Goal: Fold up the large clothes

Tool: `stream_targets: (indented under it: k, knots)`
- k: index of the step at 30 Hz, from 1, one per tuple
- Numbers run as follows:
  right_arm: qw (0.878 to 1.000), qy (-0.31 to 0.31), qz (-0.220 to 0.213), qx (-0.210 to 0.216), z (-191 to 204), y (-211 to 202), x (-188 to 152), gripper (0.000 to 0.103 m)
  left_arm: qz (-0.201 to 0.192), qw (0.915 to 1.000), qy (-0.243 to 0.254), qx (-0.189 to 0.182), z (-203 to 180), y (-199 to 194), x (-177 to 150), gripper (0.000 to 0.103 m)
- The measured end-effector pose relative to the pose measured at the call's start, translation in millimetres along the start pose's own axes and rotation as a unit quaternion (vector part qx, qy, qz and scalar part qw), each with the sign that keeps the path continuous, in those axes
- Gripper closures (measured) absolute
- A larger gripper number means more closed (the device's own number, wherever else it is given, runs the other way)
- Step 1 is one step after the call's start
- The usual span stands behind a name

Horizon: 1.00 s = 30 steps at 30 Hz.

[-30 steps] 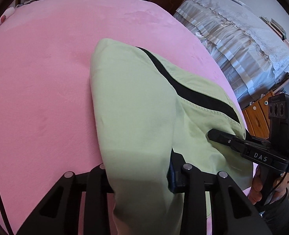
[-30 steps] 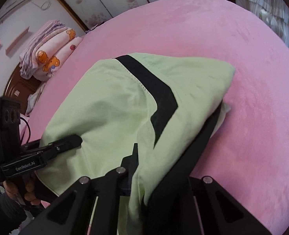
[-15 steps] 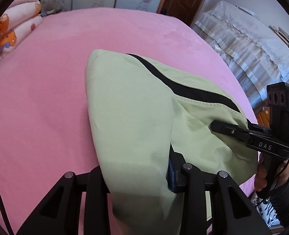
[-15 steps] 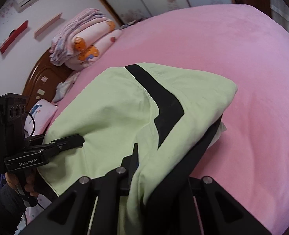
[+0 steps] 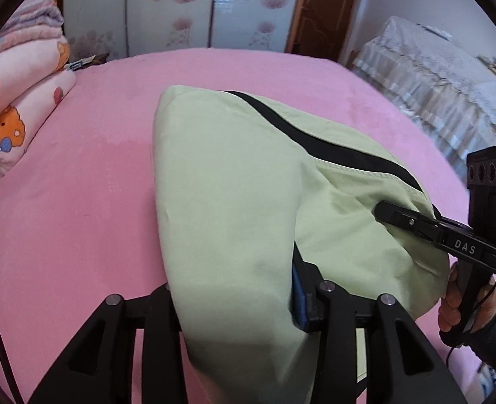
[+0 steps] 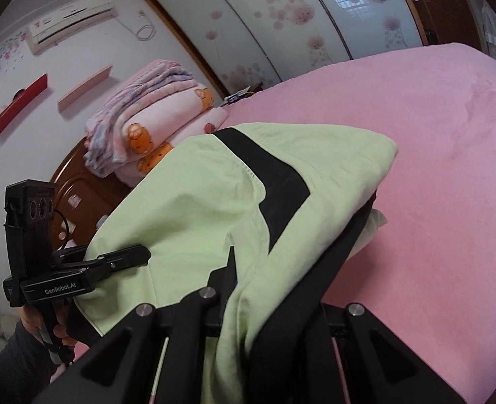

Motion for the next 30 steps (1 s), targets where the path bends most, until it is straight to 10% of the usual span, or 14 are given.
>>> stream_targets:
  k: [4,6,10,13,18,26,30]
  knots:
    - [0.993,0.023,0.084,-0.074,-67,89,-39,0.071,0.068,0.9886,-0.047,0.126,67,110,-33,0.025]
    - [0.988,0.045,0.128,-0.075,-90,112,-66,0.056,0.023,0.9876,-0.098,0.121,85,117,-35,0.0]
    - [0.991,0.014,0.109,-0.077,-95,83,-65,0.047,0.008,0.987,-0.129,0.096,95,104,-34,0.0]
    - [0.991,-0.028,0.085,-0.103,-86,50,-46,0.047,-0.02,0.9839,-0.114,0.136,98,76,-25,0.006]
    - [0.986,-0.085,0.044,-0.134,-44,25,-27,0.047,-0.027,0.9854,-0.125,0.112,76,52,-27,0.068]
    - [0.964,-0.109,0.122,-0.212,-49,75,-75,0.071,0.009,0.9775,-0.095,0.188,72,64,-77,0.067]
    - [0.973,-0.063,0.121,-0.188,-74,52,-79,0.071,0.009,0.973,-0.125,0.194,68,47,-82,0.064]
Point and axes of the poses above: each gripper's, at about its wrist camera, not at the fingertips, and y roughly the way its jaws point, z to its left, x to its top, the point moved 10 cm from there along y, roughly the way its jaws point, and after that the axes turned 4 degrees about -y, right-handed, at the moved point
